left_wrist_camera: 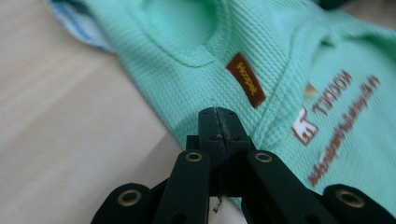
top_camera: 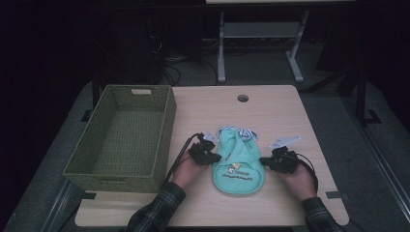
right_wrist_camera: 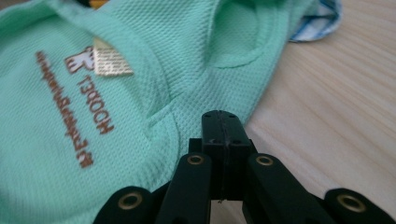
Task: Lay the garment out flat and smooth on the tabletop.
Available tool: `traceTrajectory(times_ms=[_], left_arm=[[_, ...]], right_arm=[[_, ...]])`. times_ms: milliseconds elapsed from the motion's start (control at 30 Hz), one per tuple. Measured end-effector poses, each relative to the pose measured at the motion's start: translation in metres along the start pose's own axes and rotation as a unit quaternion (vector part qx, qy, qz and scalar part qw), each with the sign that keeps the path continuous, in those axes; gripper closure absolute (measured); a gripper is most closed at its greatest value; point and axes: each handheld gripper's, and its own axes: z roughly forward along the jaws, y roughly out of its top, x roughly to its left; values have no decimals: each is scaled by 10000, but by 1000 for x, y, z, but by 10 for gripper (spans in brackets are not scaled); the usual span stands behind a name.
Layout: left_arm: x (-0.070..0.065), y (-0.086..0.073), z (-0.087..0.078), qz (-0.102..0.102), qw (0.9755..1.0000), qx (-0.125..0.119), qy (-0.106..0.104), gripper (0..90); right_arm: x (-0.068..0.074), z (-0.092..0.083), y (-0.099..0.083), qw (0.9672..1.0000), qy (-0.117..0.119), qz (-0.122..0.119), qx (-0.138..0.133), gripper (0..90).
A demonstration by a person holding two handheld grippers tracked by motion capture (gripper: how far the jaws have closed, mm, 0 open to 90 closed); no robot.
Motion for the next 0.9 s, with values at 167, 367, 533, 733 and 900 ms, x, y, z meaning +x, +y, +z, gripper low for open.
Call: traceTrajectory(times_ms=[167, 367, 533, 733, 900], left_arm=[[-14, -5, -3, 90, 9999, 64, -40, 893], [-34, -13, -6, 122, 9995, 92, -289, 891], [-45, -14, -5, 289, 9985, 164, -426, 889], [-54, -11, -1, 358, 9973, 183, -609, 887], [-64, -9, 4, 431, 9959, 178, -778, 880]], right_arm=[[-1, -4, -4, 10000, -19, 6, 10, 899], [-2, -8, -9, 10000, -46, 16, 28, 899], [-4, -9, -10, 10000, -53, 20, 20, 899], [-5, -9, -9, 9999, -120, 14, 8, 899], [-8, -8, -8, 9998, -185, 8, 4, 899]])
